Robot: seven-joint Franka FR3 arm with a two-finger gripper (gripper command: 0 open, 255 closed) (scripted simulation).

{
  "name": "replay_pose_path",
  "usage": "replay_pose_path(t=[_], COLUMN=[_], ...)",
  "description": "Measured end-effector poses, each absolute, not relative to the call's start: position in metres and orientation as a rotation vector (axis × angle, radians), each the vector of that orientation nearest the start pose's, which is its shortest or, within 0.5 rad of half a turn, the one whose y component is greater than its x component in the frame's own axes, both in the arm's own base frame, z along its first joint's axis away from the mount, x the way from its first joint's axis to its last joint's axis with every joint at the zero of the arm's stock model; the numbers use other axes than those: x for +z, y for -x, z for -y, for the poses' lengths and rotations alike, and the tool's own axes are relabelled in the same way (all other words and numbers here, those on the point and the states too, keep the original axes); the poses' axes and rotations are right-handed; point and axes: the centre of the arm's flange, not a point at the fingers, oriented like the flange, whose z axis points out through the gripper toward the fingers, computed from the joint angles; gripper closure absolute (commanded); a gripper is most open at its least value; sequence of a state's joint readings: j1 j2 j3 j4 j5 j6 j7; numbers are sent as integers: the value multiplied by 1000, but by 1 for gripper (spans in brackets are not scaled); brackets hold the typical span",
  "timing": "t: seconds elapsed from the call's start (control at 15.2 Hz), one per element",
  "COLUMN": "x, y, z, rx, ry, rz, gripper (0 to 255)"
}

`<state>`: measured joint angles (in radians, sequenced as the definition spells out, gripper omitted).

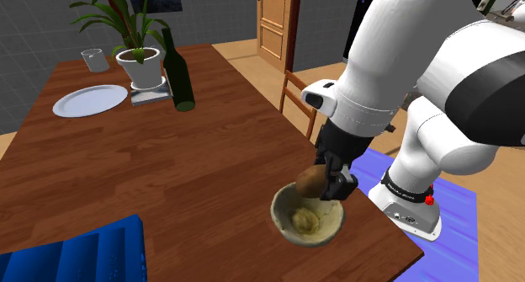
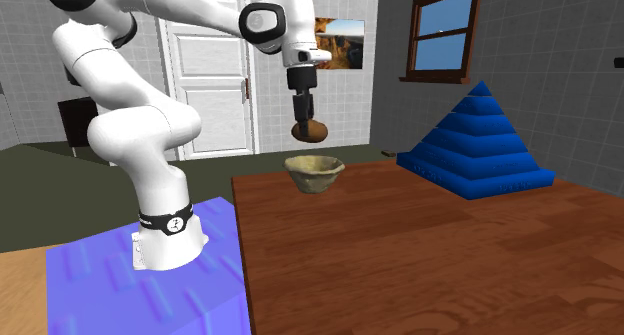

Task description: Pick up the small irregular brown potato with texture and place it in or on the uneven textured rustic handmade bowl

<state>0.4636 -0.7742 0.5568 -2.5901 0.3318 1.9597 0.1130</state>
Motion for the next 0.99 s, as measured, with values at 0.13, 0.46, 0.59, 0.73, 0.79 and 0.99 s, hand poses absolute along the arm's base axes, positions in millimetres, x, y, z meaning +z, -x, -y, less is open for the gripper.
replay_pose_path(t=[0.13, 0.46, 0.59, 0.73, 0.79, 0.99], x=[457, 431, 428, 428, 427, 427], y=[-162, -162, -162, -162, -162, -162], z=[-317, -316, -316, -316, -316, -316], rx=[-165, -164, -165, -165, -165, -165], ry=[2983, 2983, 2983, 2983, 2983, 2983], rz=[1034, 1034, 1034, 1034, 1034, 1034], gripper=[255, 255, 255, 255, 255, 0])
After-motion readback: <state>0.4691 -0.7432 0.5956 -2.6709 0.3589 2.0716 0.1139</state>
